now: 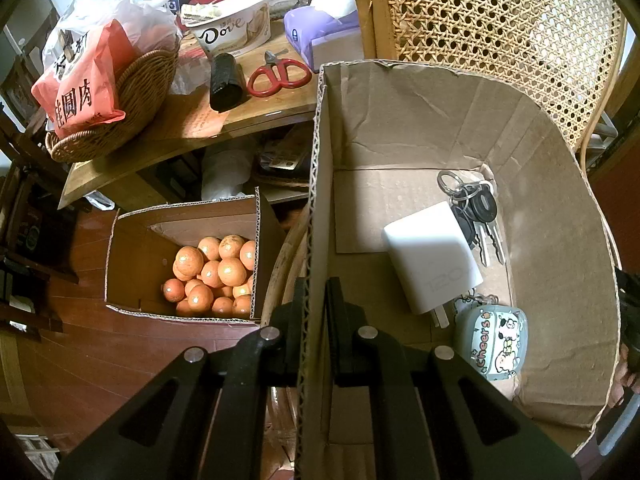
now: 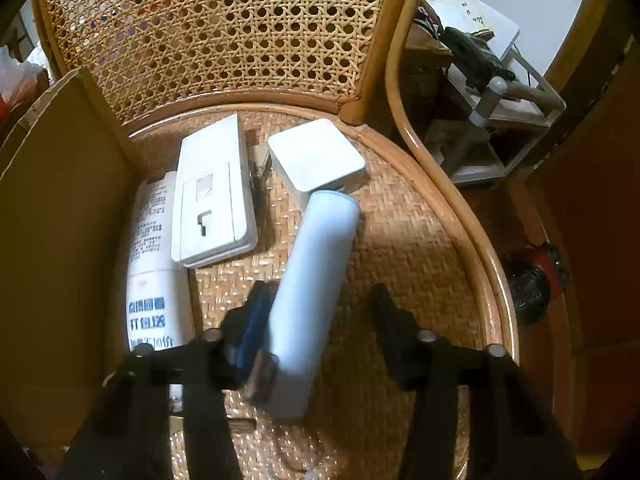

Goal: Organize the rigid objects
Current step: 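Move the right gripper to the light blue cylinder on the seat and grasp it, then carry the light blue cylinder into the box and release it beside the charger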

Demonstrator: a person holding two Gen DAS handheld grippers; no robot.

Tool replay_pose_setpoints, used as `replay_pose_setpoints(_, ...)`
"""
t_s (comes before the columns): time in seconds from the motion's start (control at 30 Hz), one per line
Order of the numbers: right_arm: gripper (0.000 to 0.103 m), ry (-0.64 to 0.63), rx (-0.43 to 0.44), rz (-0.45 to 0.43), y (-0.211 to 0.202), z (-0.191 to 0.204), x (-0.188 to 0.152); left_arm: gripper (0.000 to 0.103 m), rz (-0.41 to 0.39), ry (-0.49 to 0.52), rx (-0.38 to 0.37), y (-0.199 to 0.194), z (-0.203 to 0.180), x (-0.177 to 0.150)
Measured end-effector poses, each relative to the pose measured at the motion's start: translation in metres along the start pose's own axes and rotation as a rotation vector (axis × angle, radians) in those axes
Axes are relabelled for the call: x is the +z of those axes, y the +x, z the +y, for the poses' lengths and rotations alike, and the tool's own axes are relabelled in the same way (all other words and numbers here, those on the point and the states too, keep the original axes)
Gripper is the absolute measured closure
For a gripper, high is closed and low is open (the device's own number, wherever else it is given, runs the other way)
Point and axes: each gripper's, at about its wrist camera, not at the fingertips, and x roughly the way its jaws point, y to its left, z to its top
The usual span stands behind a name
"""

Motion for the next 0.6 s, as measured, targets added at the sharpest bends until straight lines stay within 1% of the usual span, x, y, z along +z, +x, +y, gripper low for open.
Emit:
replay_pose_setpoints(0.03, 0.074, -0.005, -0.019, -0.001, -0.002, 0.0, -0.002, 0.095, 0.0, 0.0, 0.001, 0.0, 0.0, 0.0)
replay_pose_setpoints(0.13, 0.074, -0.002, 0.012, -0.014, -0.003, -0.005, -0.006, 0.095, 0.0, 0.0, 0.0, 0.0, 0.0, 0.0)
replay_pose_setpoints(0.27, 0.074, 0.047, 0.067, -0.015, -0.007, -0.017, -0.008, 0.095, 0.0, -0.003, -0.004, -0.001, 0.001, 0.0)
replay_pose_setpoints(0.43, 0.074, 0.059, 0.119, -0.08, -0.026, -0.023, -0.006, 0.096, 0.001, -0.006, -0.007, -0.002, 0.003, 0.0)
replay_pose_setpoints(0.6, 0.074, 0.042, 0.152, -0.187, -0.057, -0.013, -0.004, 0.096, 0.002, -0.009, -0.008, -0.002, 0.003, 0.0)
